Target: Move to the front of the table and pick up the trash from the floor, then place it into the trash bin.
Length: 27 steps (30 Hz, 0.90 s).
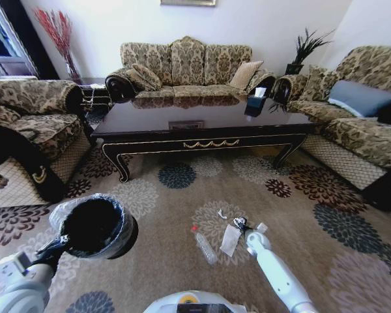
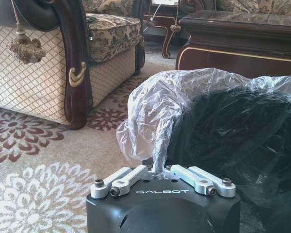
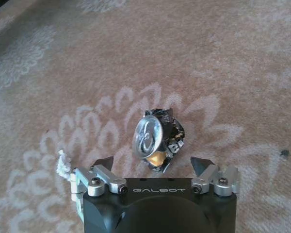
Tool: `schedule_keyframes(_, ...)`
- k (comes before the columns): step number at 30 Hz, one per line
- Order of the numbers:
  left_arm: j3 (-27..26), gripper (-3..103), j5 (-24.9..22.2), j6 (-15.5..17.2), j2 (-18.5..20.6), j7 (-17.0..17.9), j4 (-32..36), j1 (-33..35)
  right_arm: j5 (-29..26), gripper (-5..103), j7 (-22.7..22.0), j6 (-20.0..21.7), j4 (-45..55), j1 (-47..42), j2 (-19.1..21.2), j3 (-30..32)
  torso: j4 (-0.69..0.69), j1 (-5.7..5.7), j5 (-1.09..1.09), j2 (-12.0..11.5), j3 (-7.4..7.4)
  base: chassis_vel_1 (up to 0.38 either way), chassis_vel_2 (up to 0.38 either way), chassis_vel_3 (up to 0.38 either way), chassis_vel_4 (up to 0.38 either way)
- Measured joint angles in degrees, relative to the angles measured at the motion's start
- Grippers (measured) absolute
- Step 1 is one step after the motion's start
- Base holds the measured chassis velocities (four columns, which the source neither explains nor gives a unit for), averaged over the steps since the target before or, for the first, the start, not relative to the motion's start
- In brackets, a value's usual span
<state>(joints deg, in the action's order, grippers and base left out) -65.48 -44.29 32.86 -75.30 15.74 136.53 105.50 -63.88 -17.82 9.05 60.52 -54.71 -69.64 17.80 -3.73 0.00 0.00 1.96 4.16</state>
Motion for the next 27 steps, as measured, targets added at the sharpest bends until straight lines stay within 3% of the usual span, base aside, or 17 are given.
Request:
schedule_keyframes(3,0.0,3,-0.1,0.0,0.2,0.0,-0.3,-0.2,0.1,77,0.9,-0.7,-1.7,0.9,-0.1,0.0,0.00,0.00,0.00,0.0,0.00,0.000,0.000,0.000,0.000)
schedule_keyframes(6,0.1,3,-0.1,0.0,0.2,0.0,-0.6,-0.4,0.0,71,1.5,-1.4,-2.7,1.5,-0.2,0.2,0.00,0.00,0.00,0.0,0.00,0.000,0.000,0.000,0.000)
schedule_keyframes(8,0.4,3,0.0,0.0,0.2,0.0,-0.8,-0.6,-0.2,60,1.9,-1.7,-3.1,1.9,-0.3,0.3,0.00,0.00,-0.01,0.0,0.00,0.000,0.000,0.000,0.000)
schedule_keyframes(10,0.5,3,0.0,0.0,0.2,0.0,-0.9,-0.6,-0.2,60,2.0,-1.9,-3.2,2.0,-0.3,0.3,0.00,0.00,-0.01,0.0,0.00,0.000,0.000,0.000,0.000)
schedule_keyframes(11,0.7,3,0.0,0.1,0.2,0.0,-0.9,-0.7,-0.2,49,2.3,-2.1,-3.5,2.2,-0.3,0.3,0.00,0.00,-0.01,0.0,0.00,0.000,0.000,0.000,0.000)
schedule_keyframes(20,1.1,3,0.2,0.3,0.3,0.0,-0.9,-0.9,0.8,40,2.8,-2.1,-4.6,2.6,-0.3,0.3,0.00,0.00,0.00,0.0,0.00,0.000,0.000,0.000,0.000)
schedule_keyframes(24,1.2,3,0.2,0.3,0.3,0.0,-0.9,-0.8,1.5,20,3.0,-2.2,-4.2,2.0,-0.1,0.5,0.01,0.00,0.00,0.0,0.00,0.000,0.000,0.000,0.000)
schedule_keyframes(27,1.5,3,0.2,0.3,0.2,0.0,-0.8,-0.9,1.5,15,3.0,-2.2,-2.9,1.2,0.3,0.9,0.00,0.00,0.01,0.0,0.00,0.000,0.000,0.000,0.000)
